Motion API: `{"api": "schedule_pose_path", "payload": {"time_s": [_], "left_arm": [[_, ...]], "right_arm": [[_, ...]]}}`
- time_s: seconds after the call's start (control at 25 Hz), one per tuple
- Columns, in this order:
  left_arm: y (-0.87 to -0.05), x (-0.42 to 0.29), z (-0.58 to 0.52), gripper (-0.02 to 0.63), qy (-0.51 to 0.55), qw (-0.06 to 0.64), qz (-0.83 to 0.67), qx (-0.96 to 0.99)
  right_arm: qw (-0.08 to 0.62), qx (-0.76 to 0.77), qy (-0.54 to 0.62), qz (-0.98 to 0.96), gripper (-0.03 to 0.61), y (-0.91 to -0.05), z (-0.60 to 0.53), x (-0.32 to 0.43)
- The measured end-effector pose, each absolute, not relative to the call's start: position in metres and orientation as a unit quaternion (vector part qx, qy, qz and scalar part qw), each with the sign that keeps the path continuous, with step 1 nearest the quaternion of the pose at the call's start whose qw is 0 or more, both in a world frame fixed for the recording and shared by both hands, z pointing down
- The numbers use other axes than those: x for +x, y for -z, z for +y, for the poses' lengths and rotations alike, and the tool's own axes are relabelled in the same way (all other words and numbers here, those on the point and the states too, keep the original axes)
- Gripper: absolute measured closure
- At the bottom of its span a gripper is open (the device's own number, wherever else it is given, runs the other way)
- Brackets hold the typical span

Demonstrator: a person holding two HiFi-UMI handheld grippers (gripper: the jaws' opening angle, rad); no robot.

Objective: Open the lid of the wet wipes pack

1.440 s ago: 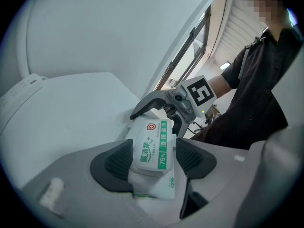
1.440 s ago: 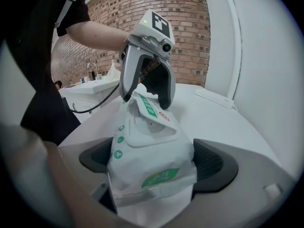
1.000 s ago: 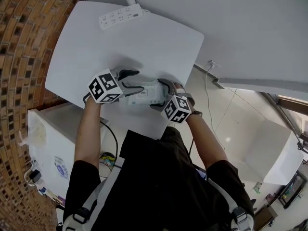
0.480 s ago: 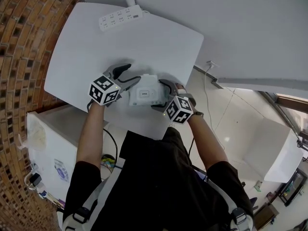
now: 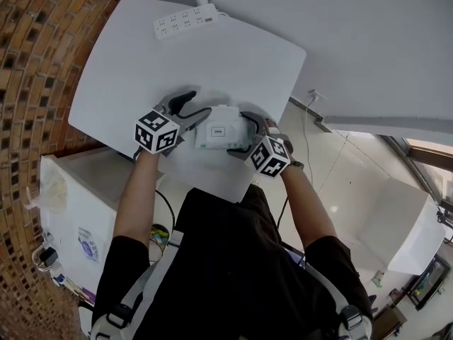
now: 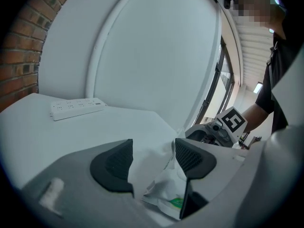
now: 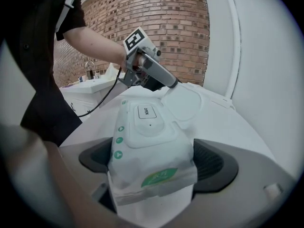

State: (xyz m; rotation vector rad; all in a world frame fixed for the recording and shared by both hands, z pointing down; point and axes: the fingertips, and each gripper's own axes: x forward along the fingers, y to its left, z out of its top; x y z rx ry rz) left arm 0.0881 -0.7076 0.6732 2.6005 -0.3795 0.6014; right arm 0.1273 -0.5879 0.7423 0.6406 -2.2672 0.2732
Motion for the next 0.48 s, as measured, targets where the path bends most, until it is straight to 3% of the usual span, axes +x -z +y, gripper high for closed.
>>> {"api": "schedule_pose_path", "payload": {"time_s": [0.48], "left_arm": [[-0.619,0.065,-0.676,0.331,-0.151,0.185,-0.253,0.938]], "right_arm": [[0.252,0.339,-0.08,-0.903,0.13,-0.652,-0.57,0.168]]}}
